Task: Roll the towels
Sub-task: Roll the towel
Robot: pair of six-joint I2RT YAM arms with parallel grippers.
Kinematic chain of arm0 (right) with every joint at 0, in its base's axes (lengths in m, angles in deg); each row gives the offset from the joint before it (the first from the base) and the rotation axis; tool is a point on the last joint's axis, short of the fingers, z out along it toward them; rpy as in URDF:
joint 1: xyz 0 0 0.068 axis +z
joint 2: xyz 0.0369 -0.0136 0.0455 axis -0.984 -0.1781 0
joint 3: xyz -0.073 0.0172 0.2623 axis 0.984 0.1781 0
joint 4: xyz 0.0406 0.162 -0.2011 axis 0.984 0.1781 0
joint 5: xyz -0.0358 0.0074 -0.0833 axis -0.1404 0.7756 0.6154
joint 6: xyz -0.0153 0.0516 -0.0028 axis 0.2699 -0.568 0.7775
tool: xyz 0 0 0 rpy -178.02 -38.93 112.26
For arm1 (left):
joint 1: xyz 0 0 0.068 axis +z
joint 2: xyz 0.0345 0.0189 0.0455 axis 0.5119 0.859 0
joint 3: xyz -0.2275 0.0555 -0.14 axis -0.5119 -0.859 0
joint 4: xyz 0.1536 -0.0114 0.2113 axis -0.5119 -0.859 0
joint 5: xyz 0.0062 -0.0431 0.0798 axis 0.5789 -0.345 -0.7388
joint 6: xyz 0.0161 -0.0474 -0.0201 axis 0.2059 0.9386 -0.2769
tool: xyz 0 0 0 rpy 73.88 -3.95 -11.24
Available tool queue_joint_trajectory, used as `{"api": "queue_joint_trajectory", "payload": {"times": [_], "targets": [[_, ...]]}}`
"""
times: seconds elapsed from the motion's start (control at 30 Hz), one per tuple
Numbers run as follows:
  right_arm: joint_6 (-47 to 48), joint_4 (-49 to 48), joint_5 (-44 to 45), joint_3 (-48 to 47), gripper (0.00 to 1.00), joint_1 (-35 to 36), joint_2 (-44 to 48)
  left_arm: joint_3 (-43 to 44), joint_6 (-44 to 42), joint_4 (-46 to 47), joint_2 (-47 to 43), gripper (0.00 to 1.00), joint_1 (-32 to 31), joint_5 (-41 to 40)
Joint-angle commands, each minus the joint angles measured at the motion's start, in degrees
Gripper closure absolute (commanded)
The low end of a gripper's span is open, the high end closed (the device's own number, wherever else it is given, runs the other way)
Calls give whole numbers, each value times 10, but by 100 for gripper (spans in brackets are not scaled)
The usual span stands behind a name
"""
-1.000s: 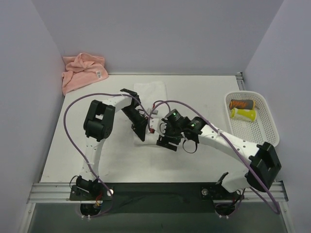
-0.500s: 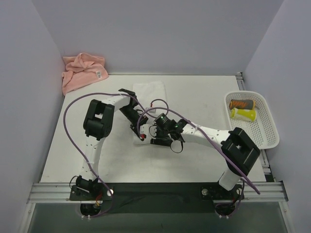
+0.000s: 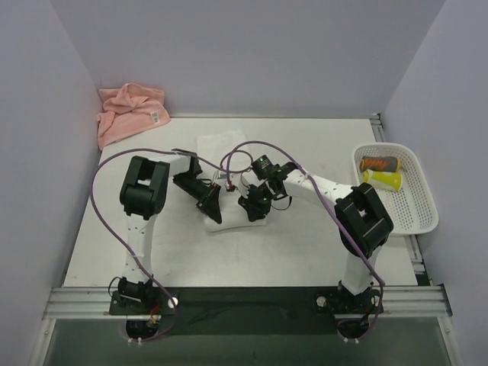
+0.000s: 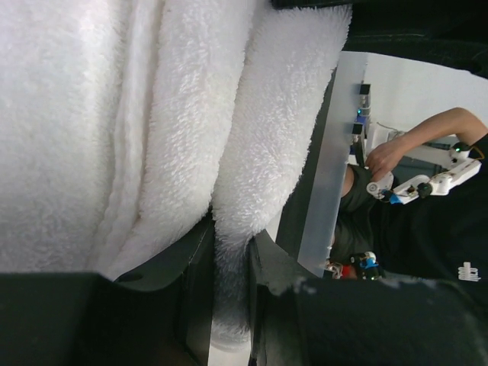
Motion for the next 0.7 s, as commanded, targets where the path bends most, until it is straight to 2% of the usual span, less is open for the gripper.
{"api": "queue_joint_trajectory", "payload": {"times": [0.0, 0.07, 0.17, 0.3, 0.47, 0.6, 0.67], "targets": [[-28, 164, -88, -36, 100, -15, -25, -41, -18, 48, -18, 79, 22, -27], [-30, 204, -123, -55, 100, -15, -48, -51, -28, 48, -28, 73, 29, -13], [-39, 253, -162, -83, 100, -19, -86, -73, -24, 65, -55, 70, 54, 20], [-48, 291, -187, -116, 100, -28, -133, -92, -10, 91, -100, 57, 89, 50], [-50, 355, -222, -174, 100, -36, -203, -119, -27, 98, -144, 54, 131, 62], [-50, 375, -248, -193, 100, -40, -229, -152, 7, 169, -202, 53, 209, 50], [-50, 386, -257, -204, 100, -45, -241, -164, 2, 188, -234, 52, 223, 36]]}}
